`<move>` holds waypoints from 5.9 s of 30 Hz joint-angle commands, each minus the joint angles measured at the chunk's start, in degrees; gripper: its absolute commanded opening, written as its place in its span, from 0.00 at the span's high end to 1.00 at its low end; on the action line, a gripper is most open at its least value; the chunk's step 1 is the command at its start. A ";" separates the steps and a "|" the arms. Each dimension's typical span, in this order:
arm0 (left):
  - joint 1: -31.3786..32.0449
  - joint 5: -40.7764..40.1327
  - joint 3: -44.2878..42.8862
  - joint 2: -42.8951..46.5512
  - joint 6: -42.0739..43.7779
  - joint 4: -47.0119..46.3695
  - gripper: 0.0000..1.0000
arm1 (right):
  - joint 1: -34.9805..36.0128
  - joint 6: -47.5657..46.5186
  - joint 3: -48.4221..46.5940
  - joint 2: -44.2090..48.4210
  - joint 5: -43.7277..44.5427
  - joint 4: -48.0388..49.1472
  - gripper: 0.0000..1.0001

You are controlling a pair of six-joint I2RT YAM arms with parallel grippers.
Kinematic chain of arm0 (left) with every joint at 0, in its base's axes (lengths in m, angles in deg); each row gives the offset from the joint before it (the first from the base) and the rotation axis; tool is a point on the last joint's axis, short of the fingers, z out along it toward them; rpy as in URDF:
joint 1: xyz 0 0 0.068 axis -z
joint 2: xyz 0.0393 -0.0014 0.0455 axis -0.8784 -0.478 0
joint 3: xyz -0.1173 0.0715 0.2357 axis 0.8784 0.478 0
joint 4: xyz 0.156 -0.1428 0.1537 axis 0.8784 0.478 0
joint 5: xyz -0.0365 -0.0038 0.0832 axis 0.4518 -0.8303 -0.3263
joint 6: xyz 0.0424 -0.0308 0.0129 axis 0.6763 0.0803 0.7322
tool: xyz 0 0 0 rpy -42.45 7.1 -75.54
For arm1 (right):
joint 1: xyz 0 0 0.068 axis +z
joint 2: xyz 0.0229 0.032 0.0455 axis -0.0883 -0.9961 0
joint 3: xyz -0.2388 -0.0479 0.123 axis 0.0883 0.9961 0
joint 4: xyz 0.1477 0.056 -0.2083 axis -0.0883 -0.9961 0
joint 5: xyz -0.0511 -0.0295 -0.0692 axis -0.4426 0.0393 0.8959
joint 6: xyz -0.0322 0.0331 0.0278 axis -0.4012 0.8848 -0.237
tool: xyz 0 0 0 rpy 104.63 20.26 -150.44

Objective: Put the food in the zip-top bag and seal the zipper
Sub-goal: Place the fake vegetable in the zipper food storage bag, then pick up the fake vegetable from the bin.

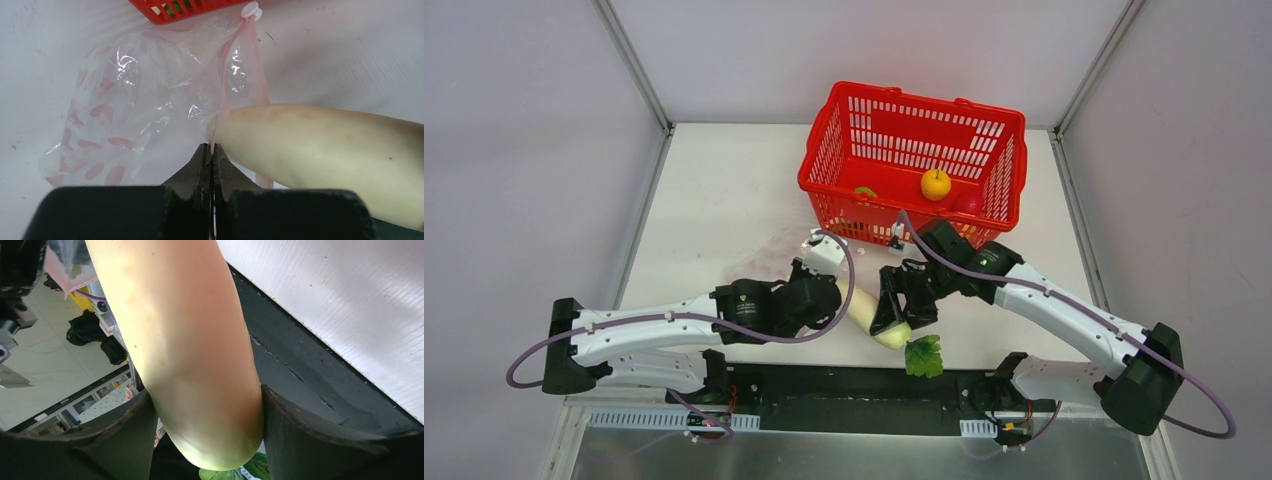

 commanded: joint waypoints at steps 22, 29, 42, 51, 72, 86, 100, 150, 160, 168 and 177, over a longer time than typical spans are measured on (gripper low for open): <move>2.76 15.25 -3.88 -1.01 4.55 -9.14 1.00 | 0.24 13.20 -8.06 -7.41 7.37 18.88 0.57; 2.74 7.97 -0.38 4.37 0.79 -10.70 1.00 | -0.14 14.21 -3.41 -3.14 4.11 21.26 0.31; 2.79 5.53 3.16 8.87 -0.38 -11.01 1.00 | 0.02 9.60 0.55 -0.20 -8.71 19.61 0.17; 2.74 3.10 1.87 7.57 -2.69 -9.61 1.00 | 1.09 8.07 2.56 0.31 -4.07 13.16 0.16; 2.66 0.71 2.47 7.65 -5.76 -10.10 1.00 | 6.62 24.02 16.09 4.60 -0.77 38.80 0.18; 2.68 0.51 3.16 7.26 -6.56 -8.81 1.00 | 8.67 24.68 15.14 7.45 4.92 37.46 0.58; 2.74 7.80 2.17 4.51 -12.22 -12.06 1.00 | 8.19 21.46 6.45 -3.08 7.88 39.10 0.63; -5.57 15.70 -5.90 12.48 -9.31 7.80 1.00 | -16.66 -20.26 -34.17 -7.73 34.15 9.30 0.19; -5.58 14.97 -11.63 6.04 -6.61 14.04 1.00 | -27.36 -38.04 -46.39 -30.73 13.09 -3.73 0.18; -5.62 15.02 -5.42 12.45 -6.96 7.22 1.00 | -27.58 -48.38 -50.10 -41.90 3.92 -7.33 0.13; -5.63 13.43 -2.99 15.98 -8.59 7.87 1.00 | -27.36 -48.69 -55.57 -53.62 4.47 -16.41 0.13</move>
